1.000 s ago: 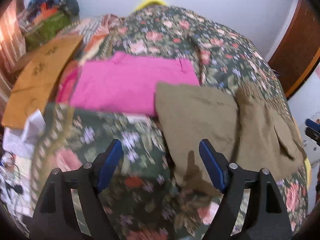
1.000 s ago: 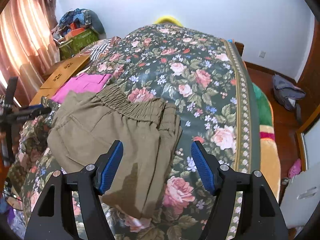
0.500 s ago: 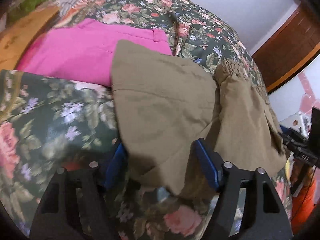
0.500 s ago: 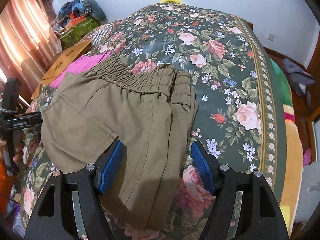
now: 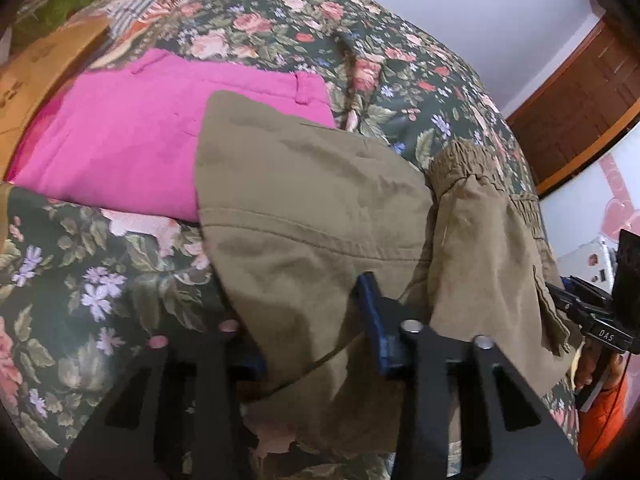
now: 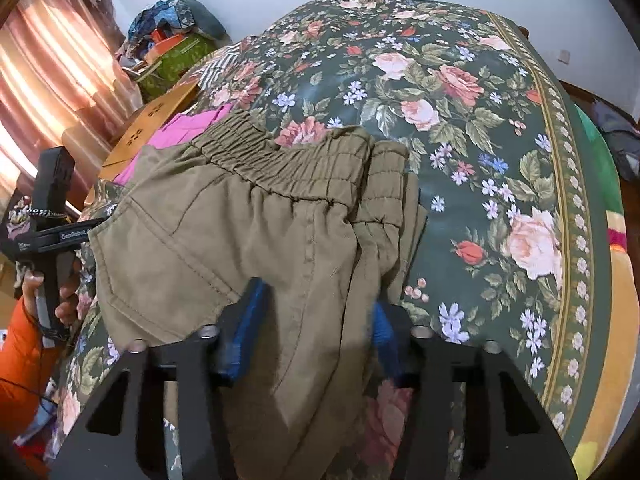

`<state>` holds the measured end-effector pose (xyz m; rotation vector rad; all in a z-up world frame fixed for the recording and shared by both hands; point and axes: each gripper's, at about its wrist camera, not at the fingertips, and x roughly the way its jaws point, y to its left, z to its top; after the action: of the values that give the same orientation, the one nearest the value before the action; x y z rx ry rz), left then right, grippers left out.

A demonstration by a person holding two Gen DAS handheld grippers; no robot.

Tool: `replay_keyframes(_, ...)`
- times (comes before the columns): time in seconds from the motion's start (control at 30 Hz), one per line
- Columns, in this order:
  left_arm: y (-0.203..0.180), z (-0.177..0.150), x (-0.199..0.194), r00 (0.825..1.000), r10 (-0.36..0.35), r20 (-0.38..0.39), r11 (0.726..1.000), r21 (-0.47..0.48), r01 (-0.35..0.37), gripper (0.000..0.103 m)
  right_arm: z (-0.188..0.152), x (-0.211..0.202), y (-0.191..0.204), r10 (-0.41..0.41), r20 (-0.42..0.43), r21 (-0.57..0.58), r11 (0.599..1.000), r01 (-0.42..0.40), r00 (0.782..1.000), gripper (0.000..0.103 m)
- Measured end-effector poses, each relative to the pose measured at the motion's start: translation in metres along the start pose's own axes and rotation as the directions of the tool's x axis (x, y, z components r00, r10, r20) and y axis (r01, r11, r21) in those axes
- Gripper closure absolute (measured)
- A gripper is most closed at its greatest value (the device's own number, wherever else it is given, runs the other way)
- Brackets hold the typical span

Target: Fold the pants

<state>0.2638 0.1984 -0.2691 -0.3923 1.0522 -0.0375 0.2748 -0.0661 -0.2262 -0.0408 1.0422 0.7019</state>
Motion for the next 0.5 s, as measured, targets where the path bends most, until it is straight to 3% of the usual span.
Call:
replay_keyframes(0.13, -0.006, 0.000, -0.008, 0.999, 0.043, 0.027, 0.999, 0.031, -0.043, 0.085, 0.003, -0.002, 0.003, -0.021, 0.022, -0.014, 1.000, 0.021, 1.000, 0.085)
replay_keyframes(0.23, -0.014, -0.001, -0.018, 0.996, 0.072, 0.057, 0.995, 0.070, -0.076, 0.094, 0.004, -0.006, 0.004, -0.020, 0.040, -0.012, 1.000, 0.020, 0.999, 0.090)
replay_keyframes(0.27, -0.016, -0.001, -0.022, 0.995, 0.072, 0.068, 0.994, 0.079, -0.077, 0.099, 0.005, -0.007, 0.004, -0.020, 0.047, -0.012, 1.000, 0.021, 0.999, 0.091)
replay_keyframes(0.4, -0.026, -0.003, -0.039, 0.994, 0.055, 0.092, 0.991, 0.116, -0.065, 0.099, 0.006, -0.012, 0.003, -0.030, 0.060, -0.003, 1.000, 0.030, 0.998, 0.091)
replay_keyframes(0.5, -0.032, -0.004, -0.044, 0.994, 0.049, 0.094, 0.989, 0.132, -0.061, 0.099, 0.005, -0.013, 0.001, -0.069, 0.039, 0.010, 0.998, 0.068, 0.997, 0.080)
